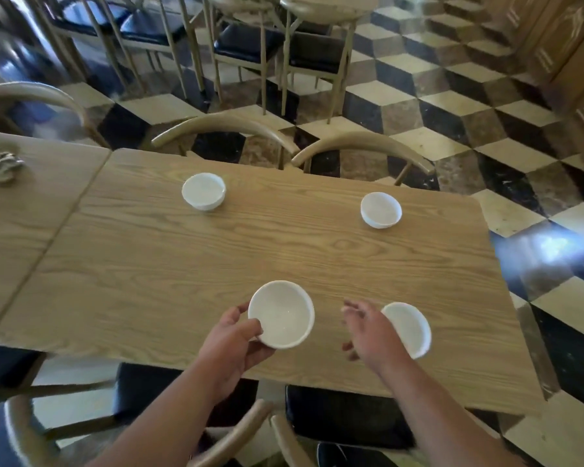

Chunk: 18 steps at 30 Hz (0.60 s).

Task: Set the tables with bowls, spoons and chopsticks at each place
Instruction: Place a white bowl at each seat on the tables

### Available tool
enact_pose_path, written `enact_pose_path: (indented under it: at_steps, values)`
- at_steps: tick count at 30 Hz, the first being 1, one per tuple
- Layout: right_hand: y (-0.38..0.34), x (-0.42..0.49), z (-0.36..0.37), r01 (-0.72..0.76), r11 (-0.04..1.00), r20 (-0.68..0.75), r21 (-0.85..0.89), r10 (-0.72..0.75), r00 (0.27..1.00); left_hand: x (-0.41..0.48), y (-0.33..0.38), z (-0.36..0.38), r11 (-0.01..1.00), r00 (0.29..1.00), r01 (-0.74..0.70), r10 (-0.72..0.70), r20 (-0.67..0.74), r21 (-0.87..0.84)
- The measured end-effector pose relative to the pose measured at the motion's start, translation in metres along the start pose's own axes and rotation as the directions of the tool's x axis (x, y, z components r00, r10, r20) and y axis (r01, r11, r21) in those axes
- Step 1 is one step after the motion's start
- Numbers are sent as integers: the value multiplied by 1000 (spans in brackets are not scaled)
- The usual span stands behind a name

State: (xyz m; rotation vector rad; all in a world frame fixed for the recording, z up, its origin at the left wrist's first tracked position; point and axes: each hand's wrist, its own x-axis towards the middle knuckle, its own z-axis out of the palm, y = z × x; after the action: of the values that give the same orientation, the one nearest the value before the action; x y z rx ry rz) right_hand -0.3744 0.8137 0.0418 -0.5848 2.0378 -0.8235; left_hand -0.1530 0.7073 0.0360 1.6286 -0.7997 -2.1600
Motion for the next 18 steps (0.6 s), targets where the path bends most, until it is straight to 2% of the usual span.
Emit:
enact_pose_path:
  at_steps: [2,4,11,18]
  values:
    - [-33,-11,63,-84,978,200,190,45,979,1,16,-40,1000,1000,-3,4,15,-14]
    - [-60,-14,125,-152,953,279,264,75,957,2,32,-83,1000,1000,-11,12,13,-14]
    - [-103,6,287,-234,914,291,331,137,947,32,74,-220,999,997,-33,33,-64,0]
    - [-114,21,355,-257,923,199,286,205,958,70,70,-278,999,990,-37,37,-137,7]
